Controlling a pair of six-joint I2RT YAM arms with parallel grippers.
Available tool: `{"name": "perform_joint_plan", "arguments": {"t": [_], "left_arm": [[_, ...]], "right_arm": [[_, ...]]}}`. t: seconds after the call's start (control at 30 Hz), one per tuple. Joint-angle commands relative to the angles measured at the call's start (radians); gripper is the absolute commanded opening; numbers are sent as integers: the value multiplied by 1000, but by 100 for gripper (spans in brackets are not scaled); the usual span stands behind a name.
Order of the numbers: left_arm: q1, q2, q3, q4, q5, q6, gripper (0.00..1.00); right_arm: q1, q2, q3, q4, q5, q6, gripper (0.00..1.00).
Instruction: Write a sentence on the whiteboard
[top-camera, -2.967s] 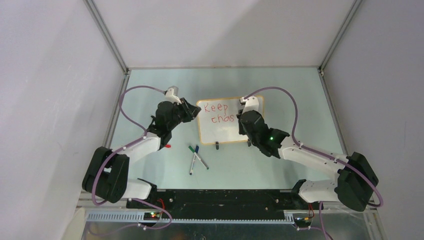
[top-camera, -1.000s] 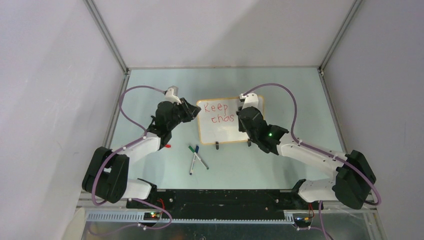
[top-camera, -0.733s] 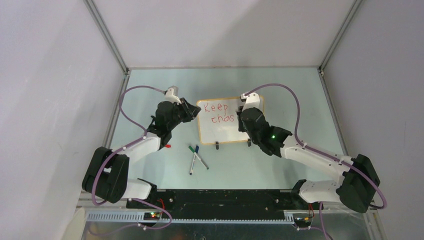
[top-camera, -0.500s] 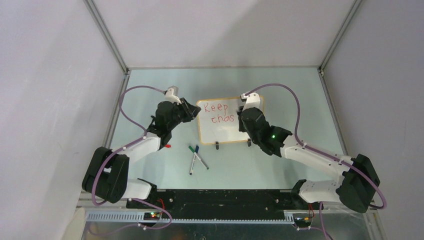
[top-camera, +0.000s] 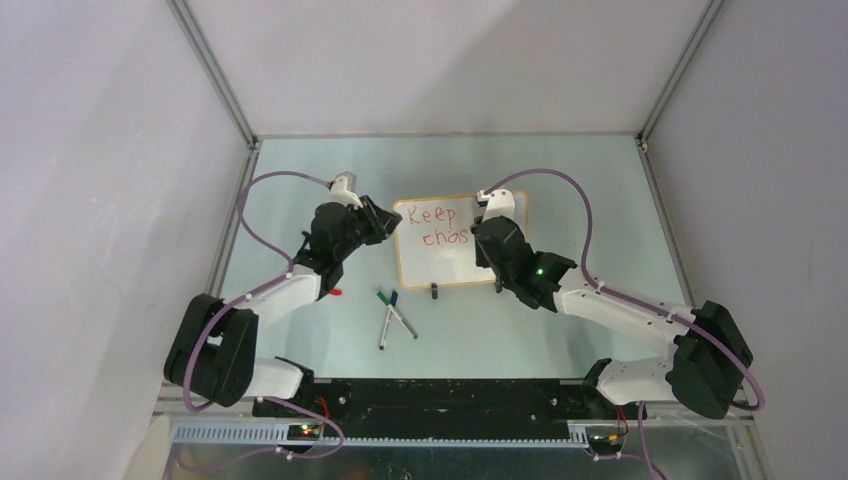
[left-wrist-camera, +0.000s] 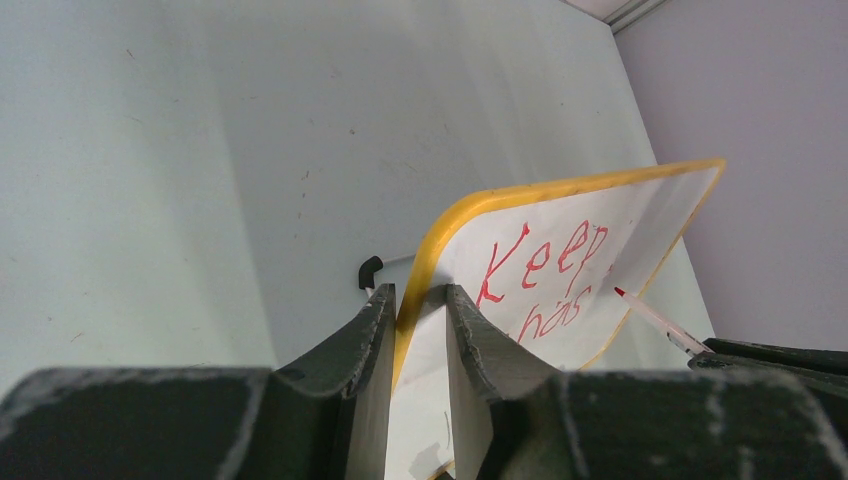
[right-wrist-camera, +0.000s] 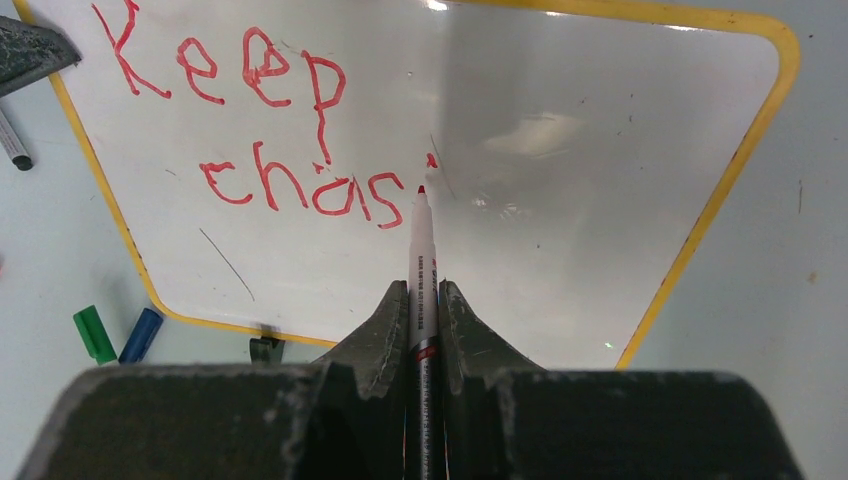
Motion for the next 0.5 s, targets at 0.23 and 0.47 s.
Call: {"name": "perform_joint_plan", "arguments": {"t": [0.23, 0.47], "left_arm": [[5, -32, 23, 31, -10, 13, 27], [5, -32, 23, 31, -11, 12, 27]], "right_arm": [[-7, 11, 5, 10, 4, 13, 0], [-14, 20, 5, 13, 0, 15, 0]]}}
